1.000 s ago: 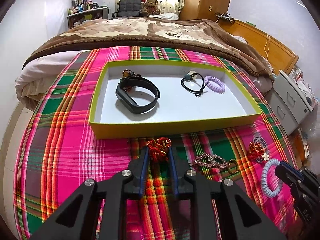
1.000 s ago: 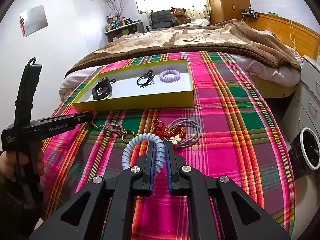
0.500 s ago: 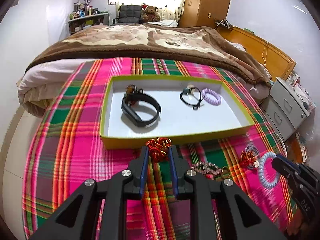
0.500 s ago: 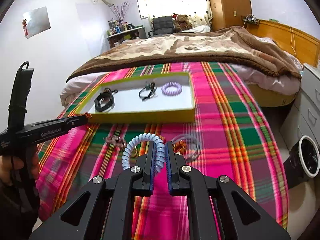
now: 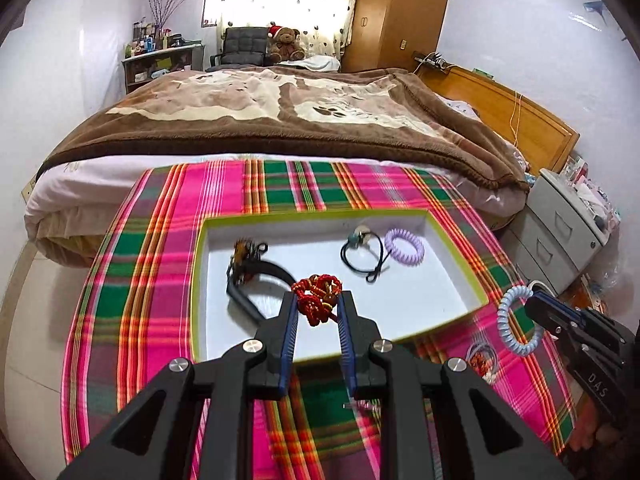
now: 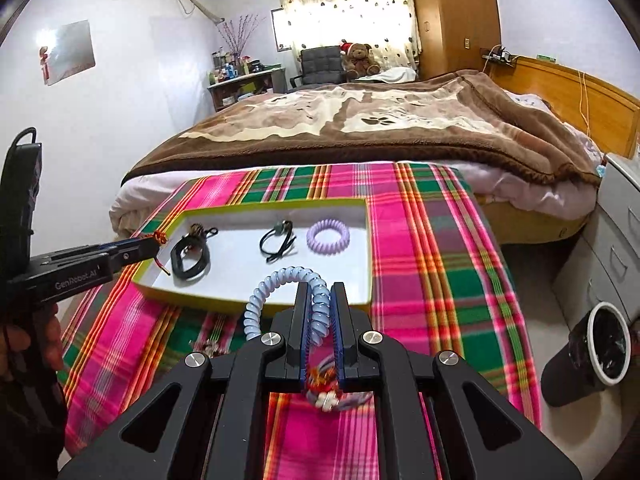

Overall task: Organize jewelry
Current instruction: 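Carry the blue coil and red clip with both grippers over the yellow box, then lower both items into the box and open both grippers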

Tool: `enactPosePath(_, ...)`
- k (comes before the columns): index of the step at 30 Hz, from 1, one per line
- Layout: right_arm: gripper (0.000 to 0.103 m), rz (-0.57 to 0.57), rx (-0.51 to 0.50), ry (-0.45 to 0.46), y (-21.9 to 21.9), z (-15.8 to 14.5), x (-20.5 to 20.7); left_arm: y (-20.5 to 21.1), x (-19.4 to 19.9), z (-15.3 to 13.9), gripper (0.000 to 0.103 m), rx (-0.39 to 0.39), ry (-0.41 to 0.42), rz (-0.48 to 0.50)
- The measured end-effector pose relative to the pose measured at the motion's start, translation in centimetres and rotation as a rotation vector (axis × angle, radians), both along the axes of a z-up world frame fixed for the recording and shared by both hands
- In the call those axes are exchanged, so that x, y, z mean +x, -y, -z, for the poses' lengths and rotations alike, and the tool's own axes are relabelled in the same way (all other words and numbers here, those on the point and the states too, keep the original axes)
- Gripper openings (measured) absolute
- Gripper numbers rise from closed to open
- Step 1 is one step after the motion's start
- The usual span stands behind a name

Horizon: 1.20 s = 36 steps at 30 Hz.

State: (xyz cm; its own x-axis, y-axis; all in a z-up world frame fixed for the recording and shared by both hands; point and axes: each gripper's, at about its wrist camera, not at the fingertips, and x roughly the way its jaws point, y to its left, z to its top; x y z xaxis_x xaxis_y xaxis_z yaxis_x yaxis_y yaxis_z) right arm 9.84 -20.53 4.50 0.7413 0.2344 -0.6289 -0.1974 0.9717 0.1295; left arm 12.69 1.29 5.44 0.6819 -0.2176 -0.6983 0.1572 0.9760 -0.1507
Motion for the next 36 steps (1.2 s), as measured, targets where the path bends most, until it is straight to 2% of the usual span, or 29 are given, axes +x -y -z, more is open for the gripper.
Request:
enactPosePath(10,0.01,-0.006,-0.054,-0.034,-0.3,0.7,4.6,0.0,3.8,0.1,0.021,-0.023,-0.017,0.002)
enactPosePath(14,0.01,-0.022,-0.049,-0.068,-0.5,1.5,6.5,0.2,5.3,1.3,0.021,-0.042,-0.06,0.003)
enactPosePath(21,0.01,-0.04,-0.08,-0.133,-1.2,3.4,9.4,1.0,7.3,2.7,0.021,-0.008,-0.084,-0.004)
enactPosePath(23,0.01,-0.044,-0.09,-0.145,-1.3,3.9,9.8,1.2,7.6,3.1,0.021,0.015,-0.081,-0.001)
enactPosePath(29,0.01,-0.064,-0.111,-0.181,-2.0,5.4,10.7,0.8,8.7,4.5,0.021,-0.017,-0.125,-0.018)
enactPosePath(36,0.01,-0.067,-0.145,-0.2,-2.4,6.2,11.2,0.8,9.4,5.3,0.021,-0.015,-0.15,-0.021)
